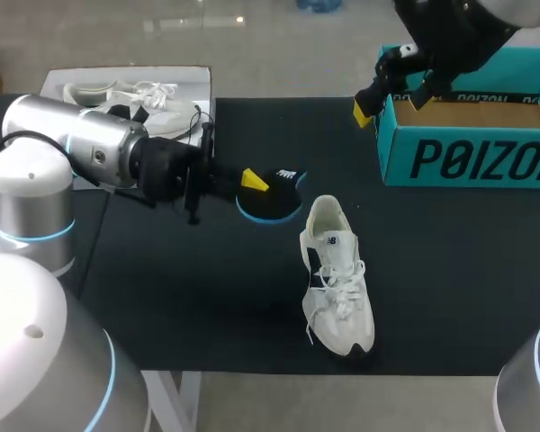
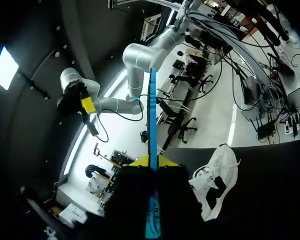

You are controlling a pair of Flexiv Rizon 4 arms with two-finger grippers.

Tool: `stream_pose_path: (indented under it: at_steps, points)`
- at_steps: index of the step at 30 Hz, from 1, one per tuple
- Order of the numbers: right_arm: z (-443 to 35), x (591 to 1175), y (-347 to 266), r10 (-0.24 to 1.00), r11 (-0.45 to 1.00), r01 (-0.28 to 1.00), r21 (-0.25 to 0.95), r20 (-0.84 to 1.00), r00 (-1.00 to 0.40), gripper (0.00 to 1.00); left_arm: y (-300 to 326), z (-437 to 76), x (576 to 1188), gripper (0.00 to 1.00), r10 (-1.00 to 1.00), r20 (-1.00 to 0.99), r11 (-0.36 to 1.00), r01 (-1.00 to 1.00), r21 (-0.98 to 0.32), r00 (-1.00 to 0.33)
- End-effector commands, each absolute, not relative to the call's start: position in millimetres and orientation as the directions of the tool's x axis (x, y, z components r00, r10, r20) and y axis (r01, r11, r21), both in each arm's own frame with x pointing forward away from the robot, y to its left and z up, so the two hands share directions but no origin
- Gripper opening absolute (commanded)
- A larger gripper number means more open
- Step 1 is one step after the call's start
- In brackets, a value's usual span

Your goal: Take the shoe out of the shoebox, open the shoe tongue, remove and reinsert the insole, then place the shoe into the shoebox

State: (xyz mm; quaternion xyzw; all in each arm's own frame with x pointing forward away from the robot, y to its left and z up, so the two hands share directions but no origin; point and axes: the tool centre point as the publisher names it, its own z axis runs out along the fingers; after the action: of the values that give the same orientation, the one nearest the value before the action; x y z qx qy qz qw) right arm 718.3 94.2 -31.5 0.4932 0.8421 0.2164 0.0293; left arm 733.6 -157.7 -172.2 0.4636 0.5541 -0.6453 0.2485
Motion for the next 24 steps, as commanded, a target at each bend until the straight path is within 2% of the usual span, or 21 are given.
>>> stream_pose_path:
  at_steps: [1, 24]
  points:
    - [-31.7, 720.2, 95.7, 0.844, 0.421, 0.819, 0.39, 0.164, -0.511, 1.0, -163.7, -184.7, 734.5, 0.0, 0.133, -0.929, -0.263, 0.891, -0.37, -0.346]
    - [-31.7, 720.2, 95.7, 0.844, 0.421, 0.819, 0.39, 0.164, -0.511, 1.0, -173.8, -177.6, 734.5, 0.0, 0.101, -0.936, -0.241, 0.905, -0.352, -0.337]
